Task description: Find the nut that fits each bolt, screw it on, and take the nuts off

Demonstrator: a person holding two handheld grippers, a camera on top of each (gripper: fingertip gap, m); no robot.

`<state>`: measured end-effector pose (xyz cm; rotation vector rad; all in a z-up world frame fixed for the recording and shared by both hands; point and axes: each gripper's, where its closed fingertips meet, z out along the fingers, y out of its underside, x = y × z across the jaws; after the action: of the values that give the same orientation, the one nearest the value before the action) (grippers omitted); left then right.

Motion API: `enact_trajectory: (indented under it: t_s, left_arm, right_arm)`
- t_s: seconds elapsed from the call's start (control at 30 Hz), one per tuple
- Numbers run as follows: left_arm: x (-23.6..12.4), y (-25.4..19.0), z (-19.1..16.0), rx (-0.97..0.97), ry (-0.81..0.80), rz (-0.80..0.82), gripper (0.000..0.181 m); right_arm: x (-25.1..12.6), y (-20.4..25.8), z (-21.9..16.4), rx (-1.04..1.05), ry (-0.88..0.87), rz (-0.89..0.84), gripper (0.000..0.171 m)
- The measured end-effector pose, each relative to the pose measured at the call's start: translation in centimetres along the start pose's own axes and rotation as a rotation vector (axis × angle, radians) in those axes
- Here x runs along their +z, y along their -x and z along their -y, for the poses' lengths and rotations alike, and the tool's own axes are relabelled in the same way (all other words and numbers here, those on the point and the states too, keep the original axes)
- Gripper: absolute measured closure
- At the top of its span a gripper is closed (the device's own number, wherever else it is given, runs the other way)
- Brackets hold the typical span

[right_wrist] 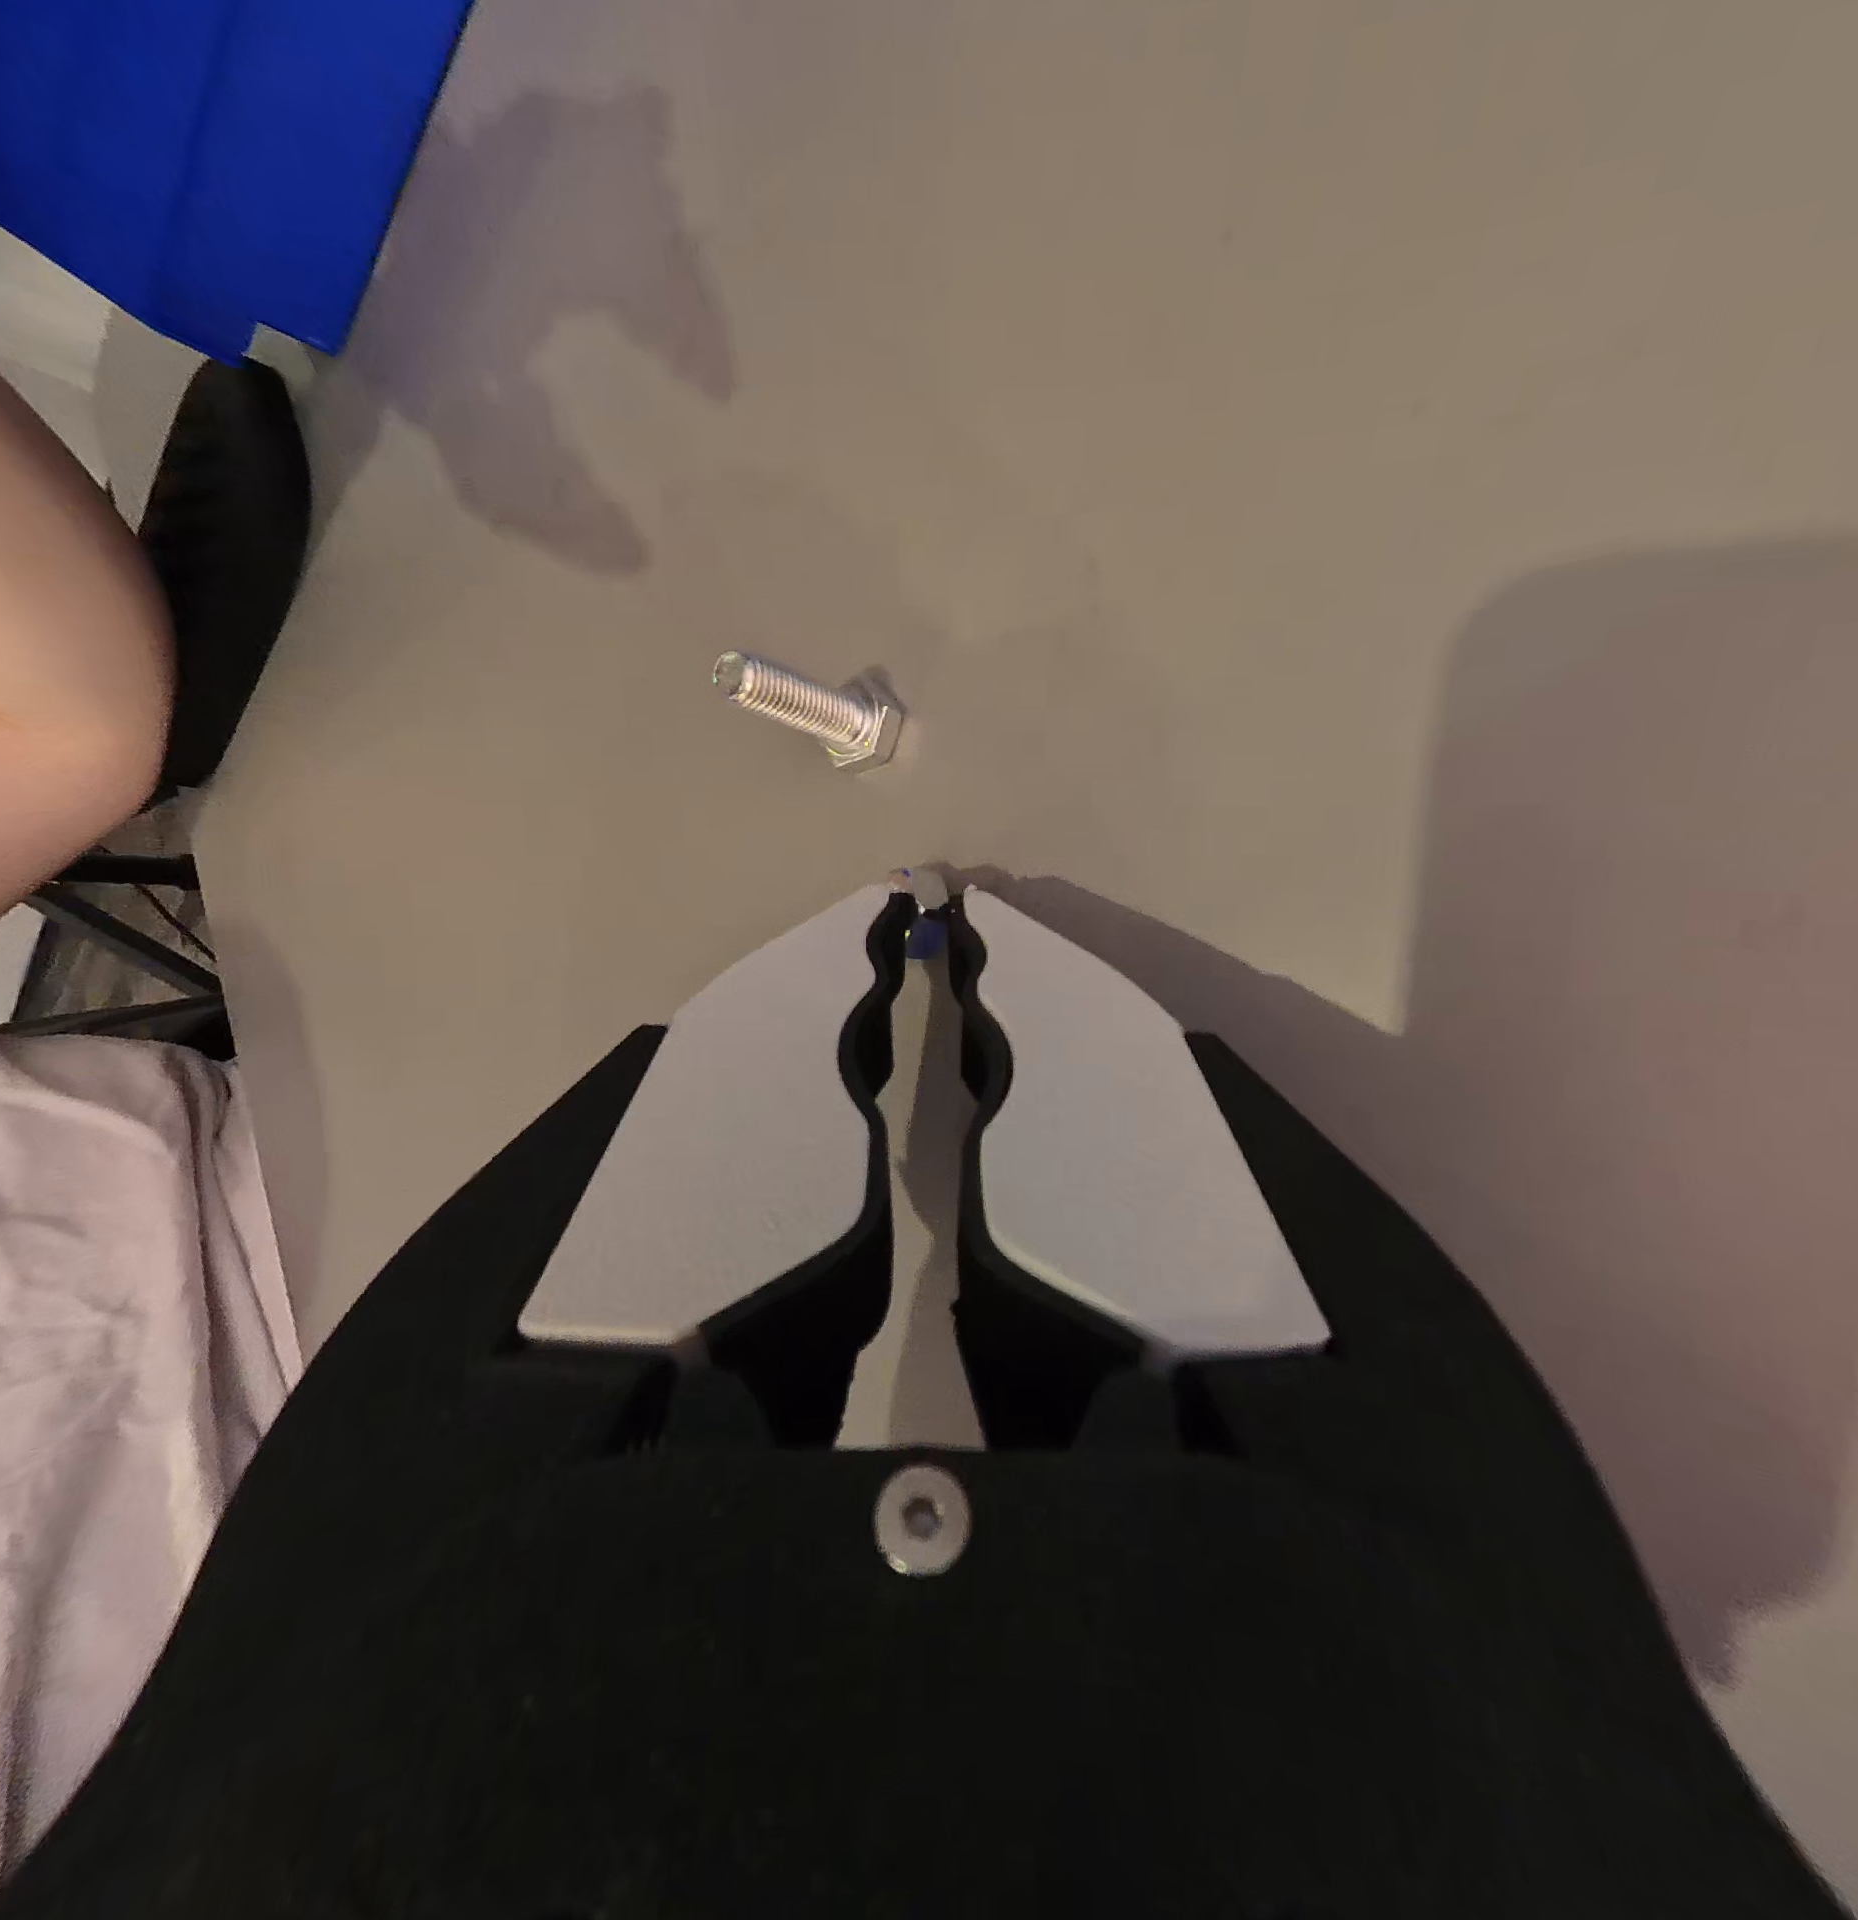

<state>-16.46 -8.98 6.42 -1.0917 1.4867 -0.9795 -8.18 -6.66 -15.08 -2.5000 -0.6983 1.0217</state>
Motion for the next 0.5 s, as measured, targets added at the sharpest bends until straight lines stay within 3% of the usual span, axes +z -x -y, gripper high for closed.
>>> enact_trajectory:
  t_s: [0.13,0.27,0.37,0.5]
  left_arm:
    - [0.5,-0.1,-0.2,0.001,0.012,0.001,0.148]
    - [0.8,1.2,-1.2,0.031,0.076,0.096,0.146]
    - [0.4,4.4,-3.1,0.051,0.221,0.310,0.146]
    - [-3.3,9.8,-7.0,0.004,0.550,0.759,0.146]
  right_arm:
    - [-0.1,-0.6,0.2,-0.002,-0.023,-0.020,0.164]
    - [-0.2,-0.5,1.1,-0.036,-0.041,-0.055,0.145]
    - [-0.5,0.7,2.7,-0.207,-0.107,-0.100,0.144]
    - [0.0,3.6,4.0,-0.471,-0.179,-0.123,0.136]
